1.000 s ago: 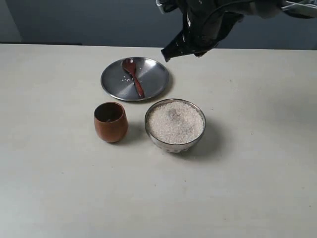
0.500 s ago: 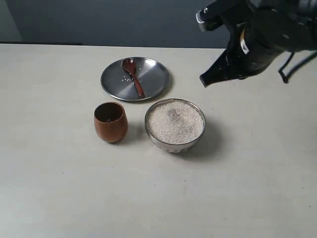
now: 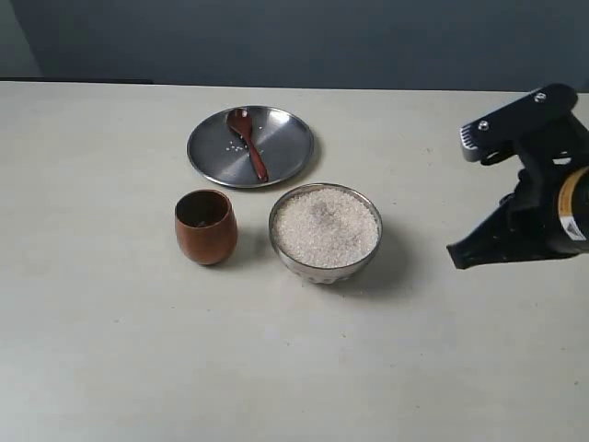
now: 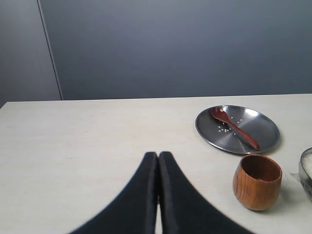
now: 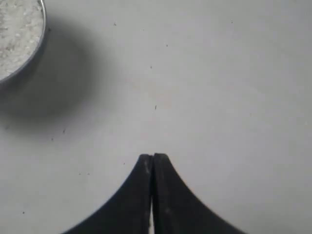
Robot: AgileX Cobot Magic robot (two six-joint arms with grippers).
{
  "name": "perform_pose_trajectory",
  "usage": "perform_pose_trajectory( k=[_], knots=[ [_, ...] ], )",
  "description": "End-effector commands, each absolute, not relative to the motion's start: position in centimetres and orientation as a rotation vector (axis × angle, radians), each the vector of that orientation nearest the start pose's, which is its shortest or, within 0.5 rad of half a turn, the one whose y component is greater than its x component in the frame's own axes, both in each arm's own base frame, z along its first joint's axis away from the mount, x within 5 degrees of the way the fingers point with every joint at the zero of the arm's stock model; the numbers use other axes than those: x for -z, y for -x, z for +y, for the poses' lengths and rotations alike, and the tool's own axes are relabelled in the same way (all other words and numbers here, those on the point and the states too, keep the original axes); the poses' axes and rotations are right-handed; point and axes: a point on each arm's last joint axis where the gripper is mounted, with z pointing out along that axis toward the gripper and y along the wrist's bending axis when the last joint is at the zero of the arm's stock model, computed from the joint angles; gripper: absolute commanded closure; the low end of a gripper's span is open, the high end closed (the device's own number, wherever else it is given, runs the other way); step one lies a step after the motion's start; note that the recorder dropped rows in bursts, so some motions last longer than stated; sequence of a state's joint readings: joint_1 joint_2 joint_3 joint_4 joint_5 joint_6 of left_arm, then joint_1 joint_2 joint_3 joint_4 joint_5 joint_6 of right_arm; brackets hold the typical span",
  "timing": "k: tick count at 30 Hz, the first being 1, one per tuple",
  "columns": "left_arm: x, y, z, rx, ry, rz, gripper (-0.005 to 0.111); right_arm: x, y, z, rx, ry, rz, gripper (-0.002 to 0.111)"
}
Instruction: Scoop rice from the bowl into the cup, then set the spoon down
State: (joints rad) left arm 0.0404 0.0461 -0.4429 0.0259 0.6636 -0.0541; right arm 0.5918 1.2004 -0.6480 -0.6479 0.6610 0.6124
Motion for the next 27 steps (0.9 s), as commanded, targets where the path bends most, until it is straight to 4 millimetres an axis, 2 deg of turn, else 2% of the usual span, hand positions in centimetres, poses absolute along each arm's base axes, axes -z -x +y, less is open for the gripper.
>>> perform_pose_trajectory(
  k=[1, 6, 21, 27],
  knots=[
    [-29.6, -2.1, 0.2, -0.019, 0.083, 1.748, 0.106, -23.6, -17.9, 8.1, 0.176, 0.397, 2.489, 0.108],
    [-29.6, -2.1, 0.2, -0.019, 0.083, 1.748, 0.106, -23.6, -17.3, 7.5, 0.234, 0.362, 2.541, 0.108],
    [-29.6, -2.1, 0.2, -0.019, 0.083, 1.748, 0.106, -24.2, -18.1, 8.9, 0.060, 0.404, 2.415, 0.108],
    [-29.6, -2.1, 0.2, -0.019, 0.083, 1.748, 0.106, -25.2, -17.8, 8.8, 0.007, 0.397, 2.353, 0.108]
  ],
)
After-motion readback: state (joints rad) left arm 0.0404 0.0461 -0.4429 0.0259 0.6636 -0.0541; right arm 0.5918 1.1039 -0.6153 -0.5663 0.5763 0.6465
